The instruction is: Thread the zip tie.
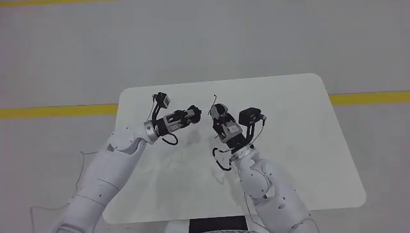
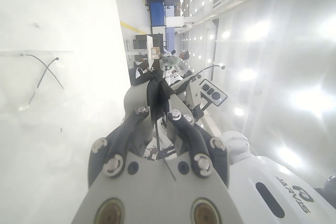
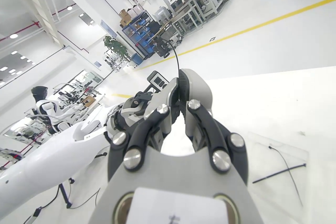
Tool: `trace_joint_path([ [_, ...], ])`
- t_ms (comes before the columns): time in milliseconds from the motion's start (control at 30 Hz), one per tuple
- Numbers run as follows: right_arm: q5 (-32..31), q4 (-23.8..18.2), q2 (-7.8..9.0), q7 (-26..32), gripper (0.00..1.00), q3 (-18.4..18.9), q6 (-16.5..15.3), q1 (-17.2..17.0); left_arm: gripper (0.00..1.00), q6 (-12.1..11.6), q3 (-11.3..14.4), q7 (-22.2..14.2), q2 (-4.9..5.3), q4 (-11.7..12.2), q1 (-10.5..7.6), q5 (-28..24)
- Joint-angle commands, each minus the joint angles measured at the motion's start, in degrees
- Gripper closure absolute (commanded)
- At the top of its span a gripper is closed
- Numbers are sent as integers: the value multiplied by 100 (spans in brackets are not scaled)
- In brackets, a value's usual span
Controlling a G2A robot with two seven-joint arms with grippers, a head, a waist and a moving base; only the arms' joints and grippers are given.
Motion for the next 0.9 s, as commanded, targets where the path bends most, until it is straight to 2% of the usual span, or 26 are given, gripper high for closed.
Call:
trace_joint_path([
  [0, 3, -1, 0, 3, 100, 1, -3, -1, 100, 1, -2, -2, 1, -3, 2, 1],
  [700, 3, -1, 0, 3, 100, 1, -3, -1, 100, 1, -2, -2, 1, -3, 2, 1],
  [867, -103, 48, -3, -103, 100, -106, 137, 42, 100, 1, -2, -2, 1, -3, 2, 1],
])
